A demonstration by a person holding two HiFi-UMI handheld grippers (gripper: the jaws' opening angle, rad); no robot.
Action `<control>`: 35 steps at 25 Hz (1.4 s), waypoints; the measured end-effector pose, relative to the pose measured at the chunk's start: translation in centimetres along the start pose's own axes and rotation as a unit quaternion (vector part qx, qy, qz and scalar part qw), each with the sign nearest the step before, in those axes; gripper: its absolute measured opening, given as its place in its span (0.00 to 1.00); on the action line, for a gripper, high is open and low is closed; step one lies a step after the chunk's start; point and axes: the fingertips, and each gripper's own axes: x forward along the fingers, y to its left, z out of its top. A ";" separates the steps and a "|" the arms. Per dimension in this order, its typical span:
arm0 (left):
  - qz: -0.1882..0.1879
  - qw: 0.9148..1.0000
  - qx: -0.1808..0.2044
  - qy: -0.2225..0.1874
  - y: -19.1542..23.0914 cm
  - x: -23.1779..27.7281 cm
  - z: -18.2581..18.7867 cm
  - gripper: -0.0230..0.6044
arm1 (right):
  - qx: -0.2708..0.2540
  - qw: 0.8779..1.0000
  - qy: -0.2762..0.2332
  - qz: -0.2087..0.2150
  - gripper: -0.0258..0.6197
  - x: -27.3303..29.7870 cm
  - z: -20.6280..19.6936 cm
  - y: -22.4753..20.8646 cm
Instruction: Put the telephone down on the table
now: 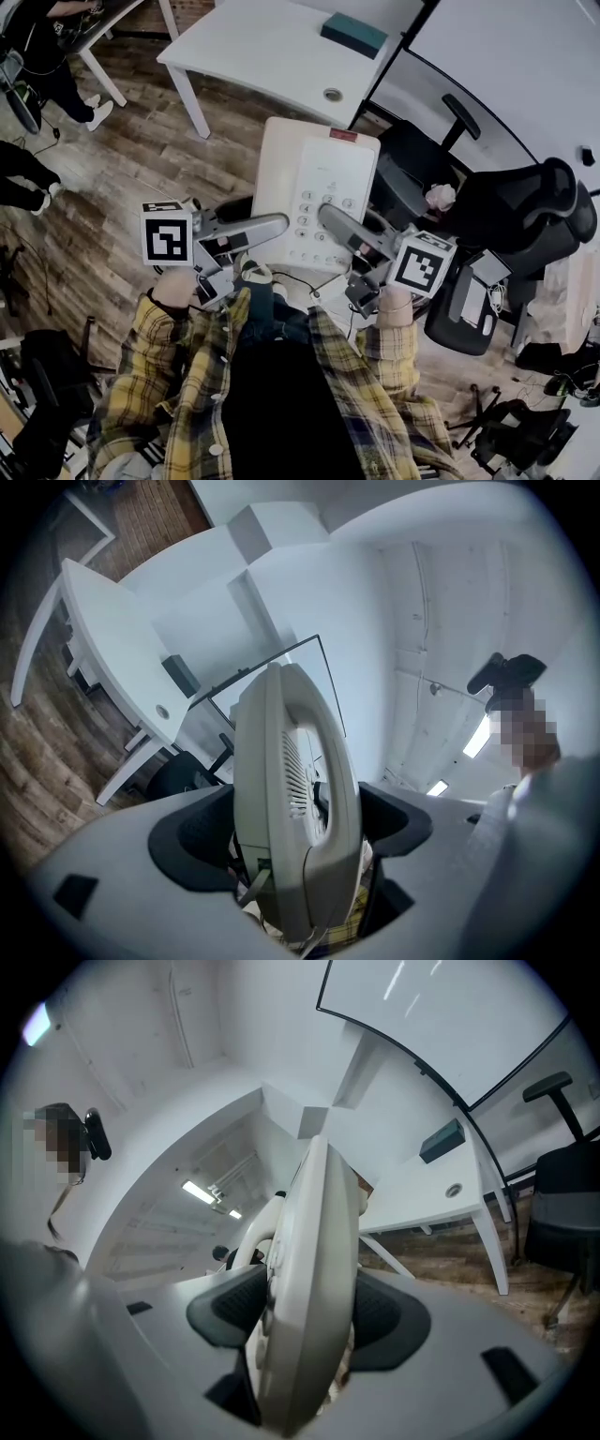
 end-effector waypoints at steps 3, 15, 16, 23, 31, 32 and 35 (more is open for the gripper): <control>0.005 1.000 0.004 -0.003 1.6 0.1 3.0 0.66 | 0.000 1.000 0.001 0.007 0.43 2.6 2.2 -1.0; -0.005 1.000 -0.004 0.001 8.1 0.5 11.2 0.66 | -0.003 1.000 0.002 -0.008 0.43 10.3 7.7 -5.0; -0.006 1.000 -0.004 0.001 8.5 0.4 11.5 0.66 | -0.007 1.000 0.002 -0.008 0.43 10.7 8.0 -5.1; -0.010 1.000 -0.017 0.006 14.0 -0.4 19.6 0.66 | 0.011 1.000 -0.005 -0.021 0.43 18.5 12.7 -7.9; -0.006 1.000 -0.006 0.006 14.2 -0.4 19.8 0.66 | 0.007 1.000 -0.012 -0.011 0.43 18.7 12.8 -8.0; -0.004 1.000 -0.005 0.006 14.4 -0.5 19.8 0.66 | 0.009 1.000 -0.012 -0.010 0.43 18.9 12.7 -8.1; -0.003 1.000 -0.002 0.006 15.3 -1.4 21.2 0.66 | 0.007 1.000 -0.013 -0.008 0.43 20.7 13.3 -8.2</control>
